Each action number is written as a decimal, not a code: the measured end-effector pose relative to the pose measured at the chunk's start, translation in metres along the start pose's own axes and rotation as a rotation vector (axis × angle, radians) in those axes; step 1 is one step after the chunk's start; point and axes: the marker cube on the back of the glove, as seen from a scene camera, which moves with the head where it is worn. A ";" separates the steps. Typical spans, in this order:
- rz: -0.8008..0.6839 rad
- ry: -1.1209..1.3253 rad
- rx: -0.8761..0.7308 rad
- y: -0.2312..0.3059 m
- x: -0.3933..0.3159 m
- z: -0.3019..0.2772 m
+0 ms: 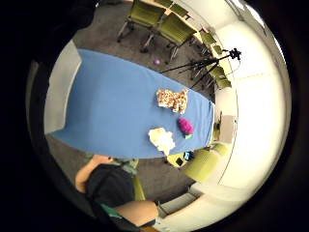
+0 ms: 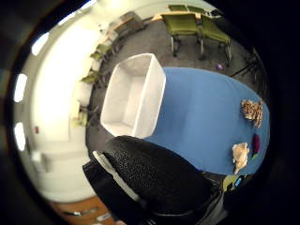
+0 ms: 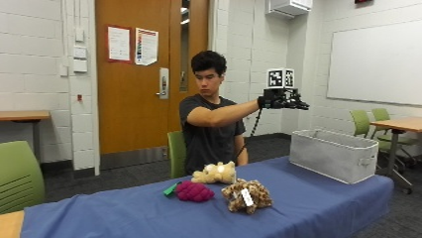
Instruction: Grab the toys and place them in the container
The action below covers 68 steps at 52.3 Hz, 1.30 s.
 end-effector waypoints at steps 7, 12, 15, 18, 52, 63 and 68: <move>0.000 0.005 0.006 0.007 0.003 -0.001; -0.001 -0.004 -0.003 0.012 0.009 -0.003; 0.004 0.003 0.007 0.017 0.012 -0.006; 0.005 0.005 0.008 0.021 0.018 -0.007; 0.198 -0.031 -0.038 0.138 0.216 0.126; 0.229 -0.051 -0.105 0.150 0.236 0.202; 0.248 -0.068 -0.160 0.154 0.245 0.234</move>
